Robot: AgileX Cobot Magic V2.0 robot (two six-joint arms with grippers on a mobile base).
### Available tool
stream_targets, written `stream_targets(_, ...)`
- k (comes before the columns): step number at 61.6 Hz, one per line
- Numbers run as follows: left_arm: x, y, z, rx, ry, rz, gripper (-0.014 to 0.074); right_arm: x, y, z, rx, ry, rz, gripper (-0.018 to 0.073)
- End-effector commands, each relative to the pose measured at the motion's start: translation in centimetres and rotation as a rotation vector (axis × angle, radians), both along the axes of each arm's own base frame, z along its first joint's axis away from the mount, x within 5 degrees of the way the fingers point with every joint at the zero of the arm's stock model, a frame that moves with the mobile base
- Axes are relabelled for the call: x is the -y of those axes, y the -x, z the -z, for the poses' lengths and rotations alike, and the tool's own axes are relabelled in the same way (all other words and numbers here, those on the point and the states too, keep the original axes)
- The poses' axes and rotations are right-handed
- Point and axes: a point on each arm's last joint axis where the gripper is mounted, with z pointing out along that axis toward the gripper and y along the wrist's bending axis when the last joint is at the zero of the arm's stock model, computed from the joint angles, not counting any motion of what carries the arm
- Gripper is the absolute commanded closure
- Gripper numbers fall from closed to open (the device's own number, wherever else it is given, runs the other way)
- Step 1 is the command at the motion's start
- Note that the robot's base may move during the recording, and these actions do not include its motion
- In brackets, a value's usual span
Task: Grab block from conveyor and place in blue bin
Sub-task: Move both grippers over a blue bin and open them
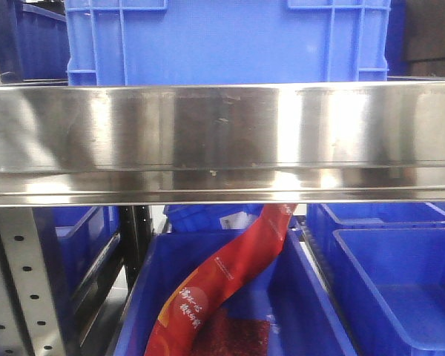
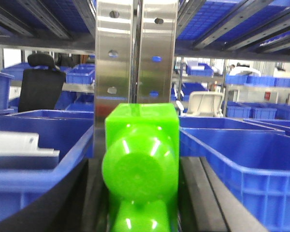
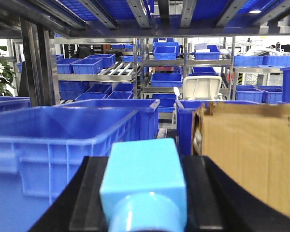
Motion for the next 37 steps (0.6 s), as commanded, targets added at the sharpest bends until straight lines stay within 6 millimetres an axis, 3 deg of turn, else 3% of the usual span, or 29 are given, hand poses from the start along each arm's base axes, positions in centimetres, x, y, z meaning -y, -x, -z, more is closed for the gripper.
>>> stream_targets(1,0.0,-1.9,-1.8,-0.03,0.006,0.0,0.0707,-0.1,-1.6,-1.6,-0.009,0.003,-0.001,0.0727)
stream_targets(17,1.7,-8.5,-4.4,-0.133,-0.001,0.119,0.0707,-0.4,-8.7,-4.2,-0.128,0.008,-0.007,0.0727)
stream_targets(27,4.7,-11.9,-5.1,-0.184,-0.024,0.255,0.0707,-1.6,-12.6,-5.8,-0.154,0.013,-0.061,0.0727)
stream_targets(37,8.4,-15.2,-5.4,-0.232,-0.044,0.373,0.0707,-4.4,-16.4,-7.0,-0.161,0.022,-0.169,0.0727)
